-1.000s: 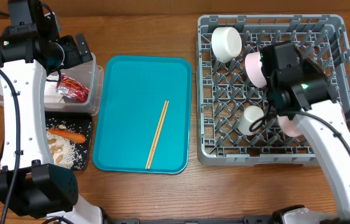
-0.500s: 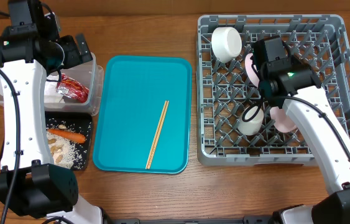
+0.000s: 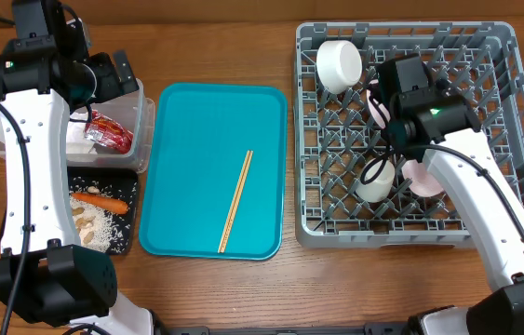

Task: Sort waste into correct bins and load items into the dishwasher
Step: 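Lift the white plate with the right gripper and stand it upright in the rack, then open the right gripper and move it over the chopsticks on the teal tray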

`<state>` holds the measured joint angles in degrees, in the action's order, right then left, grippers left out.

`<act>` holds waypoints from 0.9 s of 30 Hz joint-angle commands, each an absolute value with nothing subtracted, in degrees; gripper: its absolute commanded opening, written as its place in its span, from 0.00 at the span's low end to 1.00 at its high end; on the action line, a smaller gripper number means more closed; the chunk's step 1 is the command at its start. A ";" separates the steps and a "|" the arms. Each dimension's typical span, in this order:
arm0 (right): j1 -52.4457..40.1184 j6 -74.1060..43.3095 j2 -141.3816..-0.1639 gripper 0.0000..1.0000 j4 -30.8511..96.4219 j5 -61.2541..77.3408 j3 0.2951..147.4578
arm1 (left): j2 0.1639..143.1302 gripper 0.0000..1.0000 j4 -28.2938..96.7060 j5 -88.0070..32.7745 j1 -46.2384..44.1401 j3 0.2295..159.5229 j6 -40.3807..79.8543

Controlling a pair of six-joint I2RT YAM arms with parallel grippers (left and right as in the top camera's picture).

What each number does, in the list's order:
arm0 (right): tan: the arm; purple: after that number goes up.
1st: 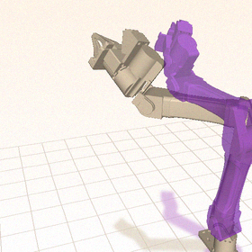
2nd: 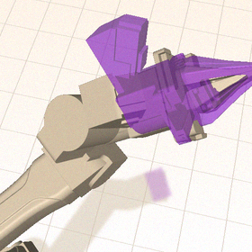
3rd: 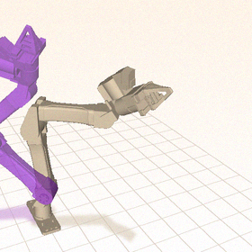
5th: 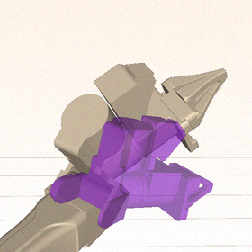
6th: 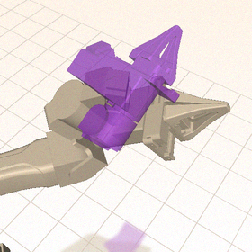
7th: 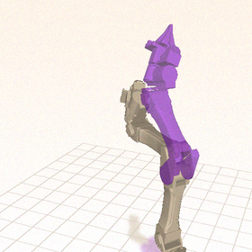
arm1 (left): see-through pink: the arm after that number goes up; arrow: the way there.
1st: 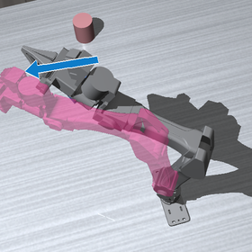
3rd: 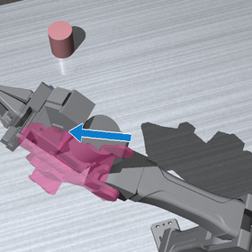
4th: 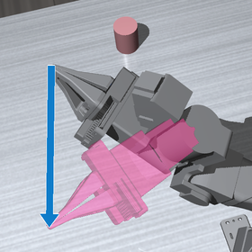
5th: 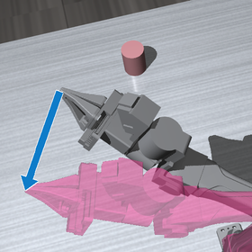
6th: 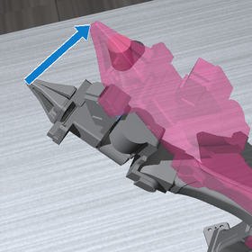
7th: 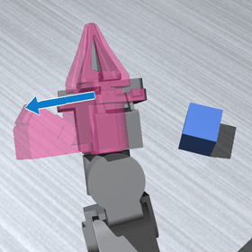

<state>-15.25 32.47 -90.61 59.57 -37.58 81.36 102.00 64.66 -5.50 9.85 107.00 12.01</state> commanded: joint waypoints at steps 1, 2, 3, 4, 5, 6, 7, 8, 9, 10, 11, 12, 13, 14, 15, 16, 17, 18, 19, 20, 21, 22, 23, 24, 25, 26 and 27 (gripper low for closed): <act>-17.02 24.10 -89.67 0.99 59.11 -36.91 85.89 | 100.77 1.00 64.49 -5.10 9.72 108.12 12.43; -17.67 21.10 -89.58 0.99 59.27 -36.49 87.26 | 100.77 1.00 64.49 -5.10 9.72 108.12 12.43; -18.28 18.70 -89.47 0.99 59.42 -35.35 88.38 | 100.77 1.00 64.49 -5.10 9.72 108.12 12.43; -19.00 16.62 -89.41 0.99 59.53 -33.10 89.52 | 100.77 1.00 64.49 -5.10 9.72 108.12 12.43; -19.99 14.50 -89.34 0.99 59.81 -28.84 91.00 | 100.77 1.00 64.49 -5.10 9.72 108.12 12.43; -20.82 12.91 -89.32 0.96 59.92 -24.21 92.25 | 100.77 1.00 64.49 -5.10 9.72 108.12 12.43; -22.55 9.37 -89.32 0.89 58.98 -12.36 93.91 | 100.77 1.00 64.49 -5.10 9.72 108.12 12.43; -23.44 7.03 -89.32 0.86 57.41 -5.80 94.06 | 100.77 1.00 64.49 -5.10 9.72 108.12 12.43; -24.25 3.90 -89.34 0.85 55.57 0.73 94.02 | 100.77 1.00 64.49 -5.10 9.72 108.12 12.43; -24.86 0.64 -89.60 0.85 53.84 5.96 93.86 | 100.77 1.00 64.49 -5.10 9.72 108.12 12.43; -25.56 -3.44 -89.93 0.85 51.68 11.44 93.49 | 100.77 1.00 64.49 -5.10 9.72 108.12 12.43; -26.39 -6.48 -90.37 0.86 49.56 15.92 92.99 | 100.77 1.00 64.49 -5.10 9.72 108.12 12.43; -27.20 -7.84 -90.74 0.89 48.05 18.98 92.64 | 100.77 1.00 64.49 -5.10 9.72 108.12 12.43; -28.38 -8.38 -91.39 0.95 46.33 21.80 92.12 | 100.77 1.00 64.49 -5.10 9.72 108.12 12.43; -29.47 -8.93 -91.77 1.00 45.50 22.92 91.79 | 100.77 1.00 64.49 -5.10 9.72 108.12 12.43; -30.85 -9.47 -92.55 1.00 45.01 23.31 91.42 | 100.77 1.00 64.49 -5.08 9.72 108.12 12.43; -32.27 -9.74 -93.23 1.00 45.01 23.22 91.24 | 100.77 1.00 64.49 -5.10 9.72 108.12 12.43; -33.67 -9.74 -94.04 1.00 44.93 23.24 91.07 | 100.77 1.00 64.49 -5.10 9.72 108.12 12.40; -35.22 -9.74 -95.07 1.00 44.93 23.22 90.96 | 100.77 1.00 64.49 -5.10 9.72 108.12 12.43; -36.49 -9.74 -96.05 1.00 44.93 23.24 90.96 | 100.77 1.00 64.49 -5.10 9.72 108.12 12.43; -37.76 -10.35 -97.10 1.00 44.93 23.24 90.96 | 100.77 1.00 64.49 -5.10 9.72 108.12 12.43; -39.13 -11.49 -98.30 1.00 44.64 23.24 90.96 | 100.77 1.00 64.49 -5.10 9.72 108.12 12.43; -40.21 -12.80 -99.37 1.00 44.23 23.24 90.96 | 100.77 1.00 64.49 -5.10 9.72 108.12 12.43; -41.45 -14.98 -100.66 1.00 43.53 23.24 90.96 | 100.77 1.00 64.49 -5.10 9.72 108.12 12.43; -42.52 -17.23 -101.86 1.00 42.89 23.24 90.96 | 100.77 1.00 64.49 -5.10 9.72 108.12 12.43; -43.44 -19.81 -102.94 1.00 42.50 23.24 90.96 | 100.77 1.00 64.49 -5.10 9.72 108.12 12.43; -44.34 -23.14 -104.09 1.00 42.26 23.24 90.96 | 100.77 1.00 64.49 -5.10 9.72 108.12 12.43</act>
